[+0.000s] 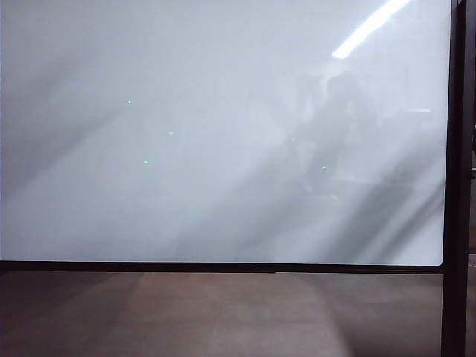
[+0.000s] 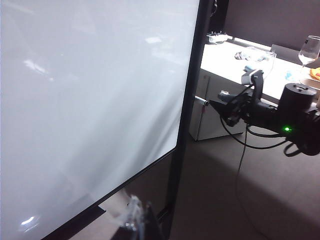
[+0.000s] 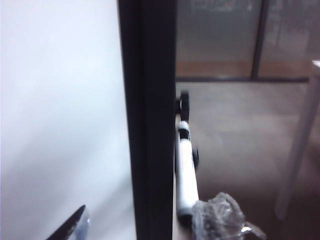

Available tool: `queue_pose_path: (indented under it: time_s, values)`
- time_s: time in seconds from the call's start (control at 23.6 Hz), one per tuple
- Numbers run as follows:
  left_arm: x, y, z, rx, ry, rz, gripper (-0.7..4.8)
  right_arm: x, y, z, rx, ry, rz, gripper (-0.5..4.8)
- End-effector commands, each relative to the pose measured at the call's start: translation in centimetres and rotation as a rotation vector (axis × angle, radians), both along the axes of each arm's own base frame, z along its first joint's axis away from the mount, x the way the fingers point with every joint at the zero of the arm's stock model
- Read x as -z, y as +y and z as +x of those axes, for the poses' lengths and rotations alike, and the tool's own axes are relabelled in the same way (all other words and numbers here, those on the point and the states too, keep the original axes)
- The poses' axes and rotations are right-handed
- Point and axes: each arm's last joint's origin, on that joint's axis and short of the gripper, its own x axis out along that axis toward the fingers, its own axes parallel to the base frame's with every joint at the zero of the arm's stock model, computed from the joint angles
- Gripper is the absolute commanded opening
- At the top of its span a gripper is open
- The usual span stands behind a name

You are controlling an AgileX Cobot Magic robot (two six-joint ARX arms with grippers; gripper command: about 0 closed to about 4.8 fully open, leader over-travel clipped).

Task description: Reach to the right to find the marker pen, pick it up, and write the number 6 on the whiteboard.

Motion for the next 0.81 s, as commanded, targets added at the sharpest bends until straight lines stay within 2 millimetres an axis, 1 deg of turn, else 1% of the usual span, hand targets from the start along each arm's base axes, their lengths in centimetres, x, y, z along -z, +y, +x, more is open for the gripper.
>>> queue_pose_path:
  time_s: [0.04,0.3,0.51,0.68,0.81]
  values:
    - [-0.4,0.0,0.0,0.005,-0.02,-0.016,-0.06,0.1,-0.6,1.9,-0.02,-0.035,-0.012,2.64]
    - [-0.4,0.0,0.0,0.001,-0.02,-0.015,-0.06,1.1,-2.0,4.6,-0.008,-0.038,-0.013,2.64]
    - [-0.4,0.0,0.0,-0.007,-0.02,-0.014,-0.06,1.4,-2.5,5.0,-0.004,-0.02,-0.008,2.64]
    - [-0.4,0.0,0.0,-0.007,-0.02,-0.014,-0.06,1.4,-2.8,6.0,-0.024,-0.021,-0.016,2.64]
    - [-0.4,0.0,0.0,-0.007,-0.02,-0.014,-0.06,1.7,-2.8,6.1,-0.024,-0.012,-0.014,2.64]
